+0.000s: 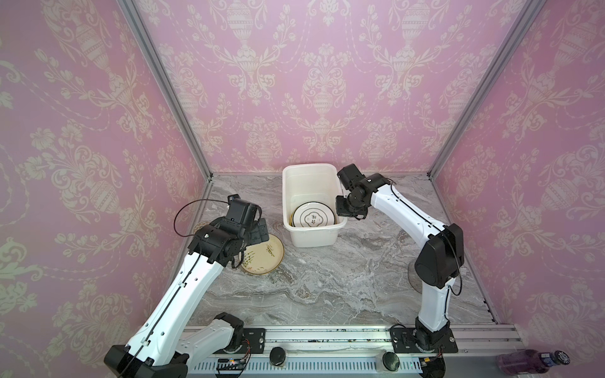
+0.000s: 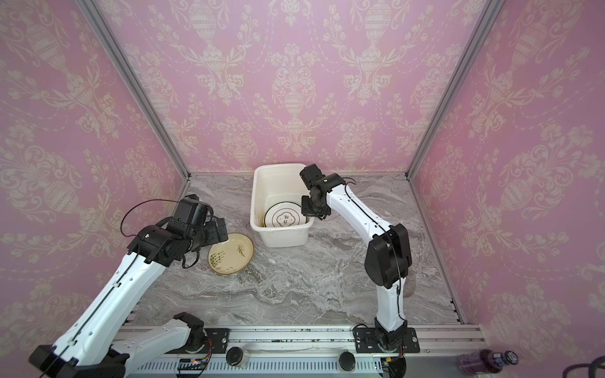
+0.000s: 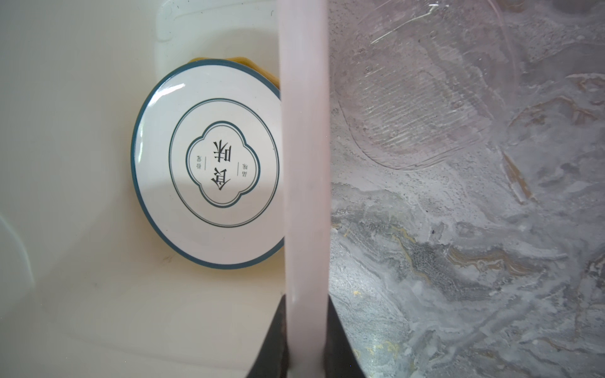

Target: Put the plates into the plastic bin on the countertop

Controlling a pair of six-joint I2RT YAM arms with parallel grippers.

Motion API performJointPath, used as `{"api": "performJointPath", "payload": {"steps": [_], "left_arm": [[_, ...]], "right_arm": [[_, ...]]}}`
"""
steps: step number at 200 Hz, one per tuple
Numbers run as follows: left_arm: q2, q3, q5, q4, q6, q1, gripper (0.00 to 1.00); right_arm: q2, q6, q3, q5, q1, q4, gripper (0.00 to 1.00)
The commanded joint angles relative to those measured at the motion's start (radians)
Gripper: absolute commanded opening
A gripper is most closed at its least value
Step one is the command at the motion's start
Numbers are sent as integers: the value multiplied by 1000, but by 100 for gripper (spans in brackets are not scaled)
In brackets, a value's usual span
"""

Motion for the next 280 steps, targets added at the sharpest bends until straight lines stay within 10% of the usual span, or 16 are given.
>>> {"api": "performJointPath", "payload": {"steps": [1,65,132,164,194,251,280], "left_arm": [[12,-19,50,-53,-47,30,99],[49,-94,226,-84,-116,178,99],[94,-221,481,-9,-81,353,99],[125,-213,466,28,33,413,99],[187,-162,534,99,206,457,99],[232,-187,613,384,314,462,99],[316,-137,476,335,233,462,99]], "right_arm": [[-84,-19,-16,46,-19,-3,21],[-235,-56,-31,-100,-20,62,50],[-448,-106,-247,-539,119,261,53],[-576,201,-578,-501,264,689,54],[-693,575,-966,-208,375,1260,57],[-685,692,-1077,94,594,1295,68],[-628,804,-1070,113,598,1247,80]]}}
